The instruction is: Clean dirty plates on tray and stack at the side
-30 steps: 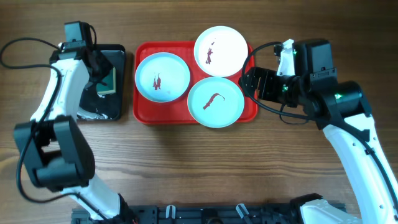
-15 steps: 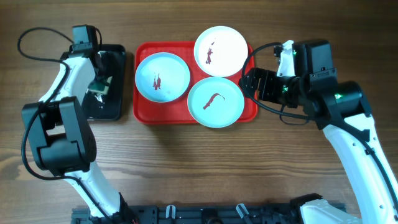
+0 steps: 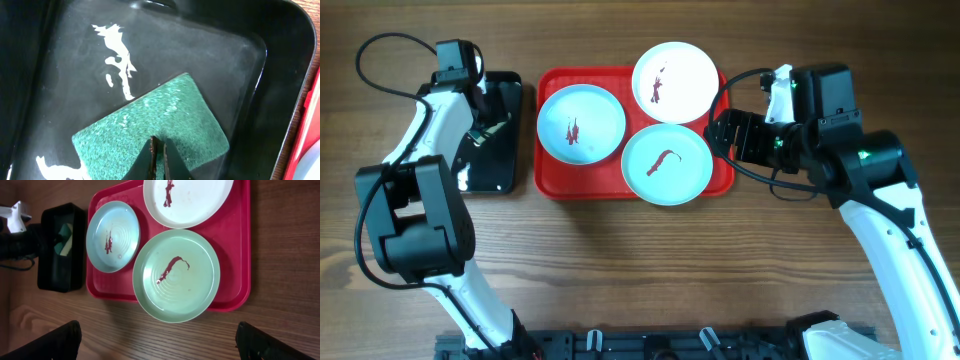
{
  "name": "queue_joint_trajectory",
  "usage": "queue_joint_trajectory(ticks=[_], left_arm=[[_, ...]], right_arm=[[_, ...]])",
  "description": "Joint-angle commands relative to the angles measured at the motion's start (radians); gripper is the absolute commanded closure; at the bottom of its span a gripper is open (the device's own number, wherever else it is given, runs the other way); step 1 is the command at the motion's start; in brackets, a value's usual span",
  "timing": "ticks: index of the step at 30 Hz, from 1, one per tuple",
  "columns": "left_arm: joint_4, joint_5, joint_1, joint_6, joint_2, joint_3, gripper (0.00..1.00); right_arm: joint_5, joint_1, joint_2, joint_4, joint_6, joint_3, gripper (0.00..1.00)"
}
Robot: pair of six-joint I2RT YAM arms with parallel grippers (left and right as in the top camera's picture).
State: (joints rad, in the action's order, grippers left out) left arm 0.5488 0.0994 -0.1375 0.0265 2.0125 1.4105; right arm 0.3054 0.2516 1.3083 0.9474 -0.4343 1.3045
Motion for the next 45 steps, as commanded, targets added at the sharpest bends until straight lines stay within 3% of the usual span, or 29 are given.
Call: queue_joint_trajectory(ticks=[1, 4, 12, 25, 45], left_arm=[[-0.005, 0.006, -0.007, -0.019, 0.019, -0.004, 0.96], [-0.027, 0.006, -0.007, -0.016, 0.034, -0.004, 0.94], [0.005, 0.001, -0.012, 0.147, 0.085, -0.043, 0.96], [-0.072, -0.005, -0.023, 0.207, 0.267, -0.09, 0.96], [-0.12, -0.049, -0.046, 0.252, 0.279, -0.135, 0.96]], right_arm=[[-0.018, -0.004, 0.008, 0.001, -0.011, 0.018, 0.0], [-0.018, -0.004, 0.008, 0.0, -0.011, 0.018, 0.0], [-0.018, -0.004, 0.008, 0.002, -0.012, 0.018, 0.0], [-0.018, -0.004, 0.008, 0.004, -0.012, 0.018, 0.0], [-0.018, -0.004, 0.008, 0.005, -0.011, 0.018, 0.0]])
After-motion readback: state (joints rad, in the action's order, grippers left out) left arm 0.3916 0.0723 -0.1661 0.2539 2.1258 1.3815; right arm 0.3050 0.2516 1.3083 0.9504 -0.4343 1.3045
